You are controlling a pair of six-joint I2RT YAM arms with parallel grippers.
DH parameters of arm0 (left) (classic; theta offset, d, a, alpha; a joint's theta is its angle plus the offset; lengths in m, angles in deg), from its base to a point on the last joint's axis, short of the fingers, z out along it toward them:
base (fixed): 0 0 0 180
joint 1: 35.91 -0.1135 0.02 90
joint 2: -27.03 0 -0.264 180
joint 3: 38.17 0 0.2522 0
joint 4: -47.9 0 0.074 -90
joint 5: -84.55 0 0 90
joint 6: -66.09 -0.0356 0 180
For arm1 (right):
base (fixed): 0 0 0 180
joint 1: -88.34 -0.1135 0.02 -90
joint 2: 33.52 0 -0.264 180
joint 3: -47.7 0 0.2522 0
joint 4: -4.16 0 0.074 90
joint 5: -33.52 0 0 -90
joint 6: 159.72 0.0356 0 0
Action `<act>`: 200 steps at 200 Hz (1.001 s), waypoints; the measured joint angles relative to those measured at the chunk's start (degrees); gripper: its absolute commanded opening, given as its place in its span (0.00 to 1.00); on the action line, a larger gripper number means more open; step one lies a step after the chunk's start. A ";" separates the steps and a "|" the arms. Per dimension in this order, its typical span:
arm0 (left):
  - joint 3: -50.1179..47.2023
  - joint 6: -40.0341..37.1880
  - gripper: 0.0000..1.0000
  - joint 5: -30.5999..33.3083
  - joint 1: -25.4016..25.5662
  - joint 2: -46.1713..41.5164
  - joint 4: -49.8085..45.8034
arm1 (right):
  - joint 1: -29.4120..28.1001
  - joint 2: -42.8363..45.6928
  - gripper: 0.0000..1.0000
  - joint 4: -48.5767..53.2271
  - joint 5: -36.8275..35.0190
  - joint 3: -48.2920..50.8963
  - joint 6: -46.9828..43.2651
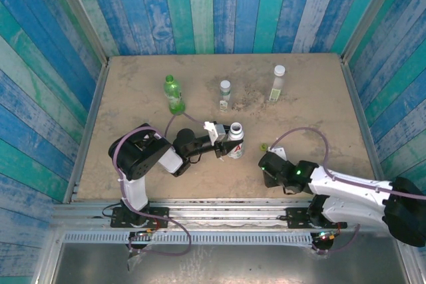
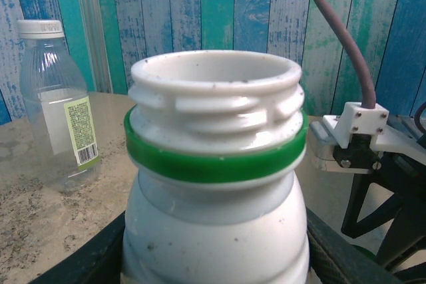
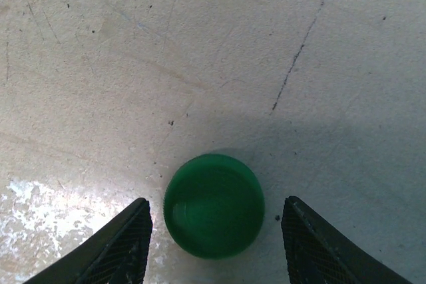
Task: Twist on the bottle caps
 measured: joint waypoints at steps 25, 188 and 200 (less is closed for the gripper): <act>0.00 -0.02 0.52 -0.02 0.00 0.00 -0.02 | 0.00 -1.57 0.51 -1.84 0.15 0.00 0.02; 0.00 -0.35 0.53 0.00 0.04 -0.55 -1.03 | 0.00 -1.46 0.39 1.31 0.63 -5.77 -3.56; -0.02 -0.42 0.53 -0.02 0.04 -0.55 -1.03 | 0.00 0.13 0.39 2.36 0.39 -8.02 -4.87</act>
